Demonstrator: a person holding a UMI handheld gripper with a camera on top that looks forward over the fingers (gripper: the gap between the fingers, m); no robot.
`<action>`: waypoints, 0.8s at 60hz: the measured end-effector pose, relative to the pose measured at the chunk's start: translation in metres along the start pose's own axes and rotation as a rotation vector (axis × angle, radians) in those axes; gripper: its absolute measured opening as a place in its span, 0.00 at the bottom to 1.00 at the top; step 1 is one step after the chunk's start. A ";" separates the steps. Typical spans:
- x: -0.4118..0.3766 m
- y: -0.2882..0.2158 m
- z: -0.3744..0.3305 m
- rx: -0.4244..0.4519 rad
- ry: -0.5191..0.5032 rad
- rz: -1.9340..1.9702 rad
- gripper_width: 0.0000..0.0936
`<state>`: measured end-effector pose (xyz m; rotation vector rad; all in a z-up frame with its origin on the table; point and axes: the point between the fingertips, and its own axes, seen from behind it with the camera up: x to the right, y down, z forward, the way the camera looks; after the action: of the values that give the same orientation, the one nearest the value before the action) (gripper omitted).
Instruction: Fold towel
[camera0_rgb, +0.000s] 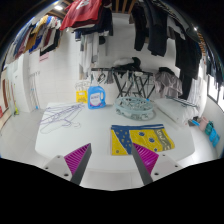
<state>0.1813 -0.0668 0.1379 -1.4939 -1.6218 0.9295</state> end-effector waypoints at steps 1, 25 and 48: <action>-0.001 0.002 0.006 0.002 -0.001 0.002 0.91; -0.004 0.031 0.158 -0.056 0.015 0.042 0.91; 0.003 0.052 0.228 -0.134 0.017 -0.003 0.73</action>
<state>0.0045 -0.0674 -0.0148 -1.5845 -1.7020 0.8176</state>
